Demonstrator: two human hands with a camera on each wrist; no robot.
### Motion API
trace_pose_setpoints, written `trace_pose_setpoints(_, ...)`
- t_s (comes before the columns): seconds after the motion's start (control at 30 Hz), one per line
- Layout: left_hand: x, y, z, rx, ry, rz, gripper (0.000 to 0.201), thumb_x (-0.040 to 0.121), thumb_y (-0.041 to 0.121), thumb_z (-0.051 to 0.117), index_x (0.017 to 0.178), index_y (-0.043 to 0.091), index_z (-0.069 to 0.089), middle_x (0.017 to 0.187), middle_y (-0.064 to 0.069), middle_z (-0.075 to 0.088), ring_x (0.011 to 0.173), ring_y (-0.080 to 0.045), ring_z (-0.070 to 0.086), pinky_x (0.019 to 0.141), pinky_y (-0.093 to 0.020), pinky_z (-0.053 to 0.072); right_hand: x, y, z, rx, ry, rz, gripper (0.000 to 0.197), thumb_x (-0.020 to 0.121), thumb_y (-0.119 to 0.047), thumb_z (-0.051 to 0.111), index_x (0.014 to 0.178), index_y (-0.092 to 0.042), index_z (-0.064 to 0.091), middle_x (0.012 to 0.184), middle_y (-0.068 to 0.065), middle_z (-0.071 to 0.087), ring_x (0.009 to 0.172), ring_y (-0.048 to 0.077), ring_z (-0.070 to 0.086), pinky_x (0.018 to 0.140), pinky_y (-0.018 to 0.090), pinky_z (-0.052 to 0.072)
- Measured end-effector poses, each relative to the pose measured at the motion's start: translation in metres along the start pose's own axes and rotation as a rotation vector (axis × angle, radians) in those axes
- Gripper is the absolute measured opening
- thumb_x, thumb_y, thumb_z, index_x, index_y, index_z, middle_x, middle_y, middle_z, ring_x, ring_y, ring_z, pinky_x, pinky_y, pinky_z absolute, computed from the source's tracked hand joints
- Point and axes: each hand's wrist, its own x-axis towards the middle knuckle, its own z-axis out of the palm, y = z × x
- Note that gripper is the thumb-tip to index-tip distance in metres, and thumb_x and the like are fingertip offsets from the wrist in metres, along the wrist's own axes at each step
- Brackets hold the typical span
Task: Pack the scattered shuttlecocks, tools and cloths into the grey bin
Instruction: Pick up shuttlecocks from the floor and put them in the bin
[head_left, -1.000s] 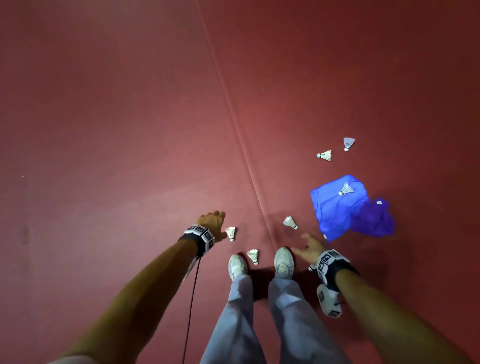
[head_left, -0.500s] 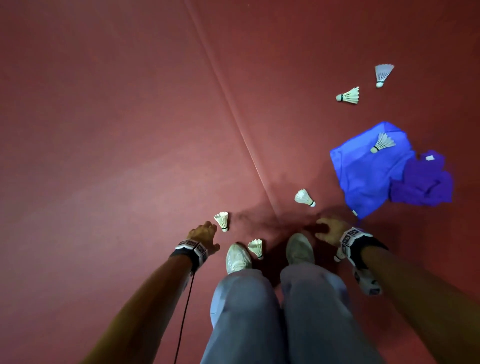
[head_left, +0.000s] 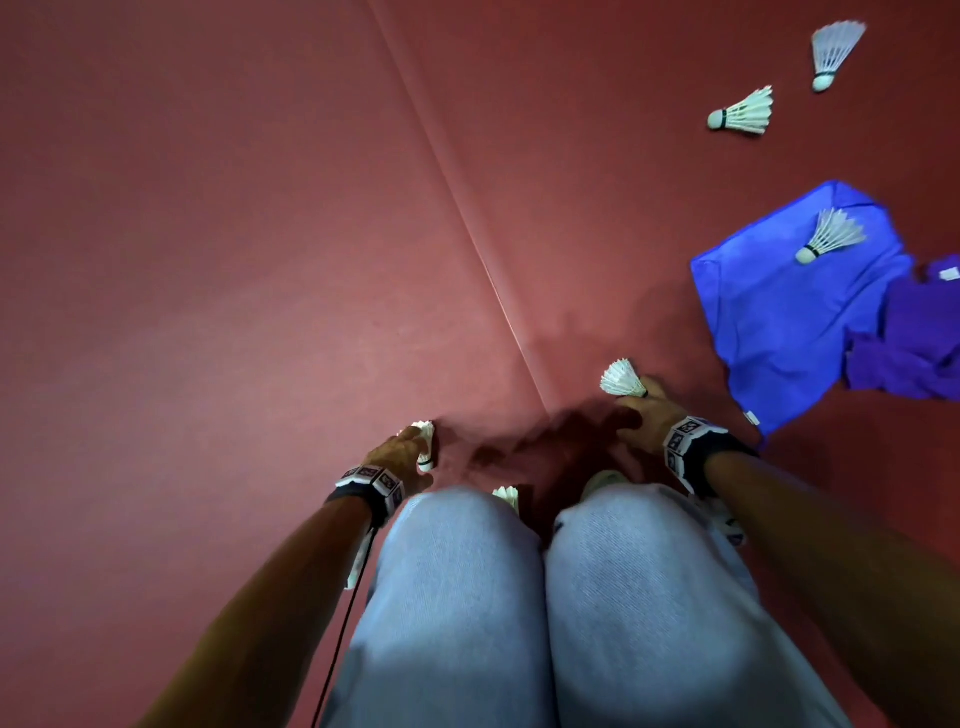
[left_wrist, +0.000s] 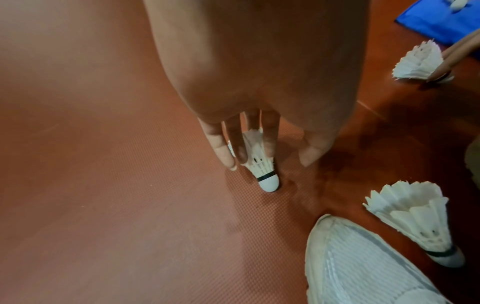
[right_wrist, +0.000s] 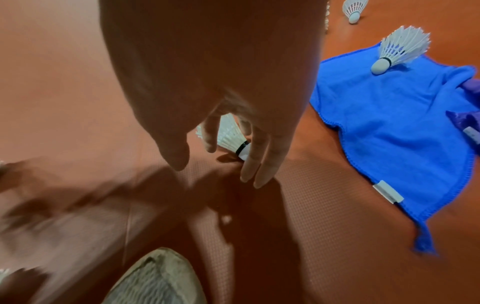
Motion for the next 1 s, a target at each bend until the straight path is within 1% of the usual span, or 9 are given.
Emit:
trace_pose_setpoints(0.07,0.006,0.002,0.002,-0.032,0.008,-0.029,0.049,0.083,0.027,0.078,0.128,0.015,0.06,0.139,-0.004,0.053,0.127,-0.028,0.057,0.104,-0.037,0.047,0.001,-0.001,-0.001,-0.012,-0.012,0.014,0.069,0.084,-0.031,0.077,0.148,-0.03,0.051,0.167,0.015,0.012,0.147,0.026,0.04,0.121,0.029,0.031)
trace_pose_setpoints(0.23,-0.01,0.016,-0.014,0.001,0.049,-0.046,0.046,0.084,0.021,0.074,0.127,0.014,0.06,0.133,-0.007,0.057,0.121,-0.029,0.06,0.099,-0.038,0.051,-0.015,-0.006,-0.007,0.071,0.041,-0.008,0.065,0.081,-0.023,0.079,0.143,-0.022,0.057,0.141,0.02,0.044,0.112,0.037,0.065,0.104,0.039,0.05)
trace_pose_setpoints(0.37,-0.052,0.034,-0.041,0.046,0.124,-0.059,0.029,0.089,0.028,0.062,0.116,0.017,0.061,0.116,-0.01,0.061,0.109,-0.035,0.063,0.089,-0.042,0.054,-0.076,-0.022,-0.031,0.103,0.145,-0.005,0.058,0.087,-0.026,0.076,0.139,-0.023,0.052,0.135,0.018,0.042,0.103,0.04,0.066,0.092,0.04,0.053)
trace_pose_setpoints(0.5,-0.105,0.062,-0.079,0.101,0.103,-0.061,0.061,0.08,0.041,0.076,0.125,0.008,0.052,0.124,-0.011,0.053,0.115,-0.034,0.055,0.094,-0.043,0.051,-0.15,-0.035,-0.066,0.123,0.295,0.024,0.056,0.095,-0.022,0.067,0.147,-0.021,0.046,0.137,0.02,0.048,0.107,0.044,0.065,0.087,0.042,0.049)
trace_pose_setpoints(0.6,-0.149,0.094,-0.115,0.099,0.141,-0.056,0.071,0.08,0.046,0.079,0.129,0.007,0.046,0.128,-0.012,0.051,0.115,-0.034,0.054,0.095,-0.043,0.049,-0.204,-0.043,-0.098,0.21,0.424,0.029,0.033,0.1,-0.027,0.054,0.133,-0.025,0.054,0.122,0.016,0.065,0.108,0.041,0.064,0.086,0.043,0.048)
trace_pose_setpoints(0.7,-0.196,0.137,-0.161,0.035,0.194,-0.035,0.067,0.081,0.042,0.08,0.125,0.006,0.045,0.127,-0.013,0.051,0.108,-0.036,0.059,0.089,-0.042,0.05,-0.249,-0.046,-0.126,0.439,0.508,0.065,0.018,0.094,-0.038,0.043,0.11,-0.031,0.043,0.104,0.01,0.07,0.094,0.04,0.068,0.081,0.05,0.053)
trace_pose_setpoints(0.83,-0.259,0.199,-0.222,-0.076,0.285,0.04,0.056,0.081,0.029,0.081,0.118,0.004,0.046,0.125,-0.015,0.051,0.105,-0.038,0.06,0.085,-0.042,0.048,-0.311,-0.059,-0.169,0.786,0.556,0.145,0.024,0.094,-0.042,0.05,0.115,-0.039,0.039,0.096,0.012,0.073,0.084,0.042,0.07,0.082,0.057,0.055)
trace_pose_setpoints(0.9,-0.293,0.23,-0.25,-0.127,0.317,0.112,0.052,0.08,0.022,0.081,0.116,0.003,0.048,0.125,-0.016,0.051,0.105,-0.037,0.059,0.087,-0.041,0.048,-0.356,-0.074,-0.194,0.973,0.592,0.159,0.025,0.093,-0.044,0.052,0.116,-0.043,0.042,0.09,0.01,0.075,0.078,0.037,0.071,0.075,0.053,0.059)
trace_pose_setpoints(1.0,-0.347,0.272,-0.288,-0.233,0.376,0.246,0.04,0.075,0.011,0.079,0.101,0.009,0.049,0.11,-0.009,0.049,0.089,-0.026,0.052,0.087,-0.039,0.049,-0.426,-0.099,-0.23,1.182,0.637,0.132,0.028,0.101,-0.019,0.056,0.127,-0.028,0.053,0.098,0.012,0.074,0.058,0.003,0.067,0.053,0.026,0.055)
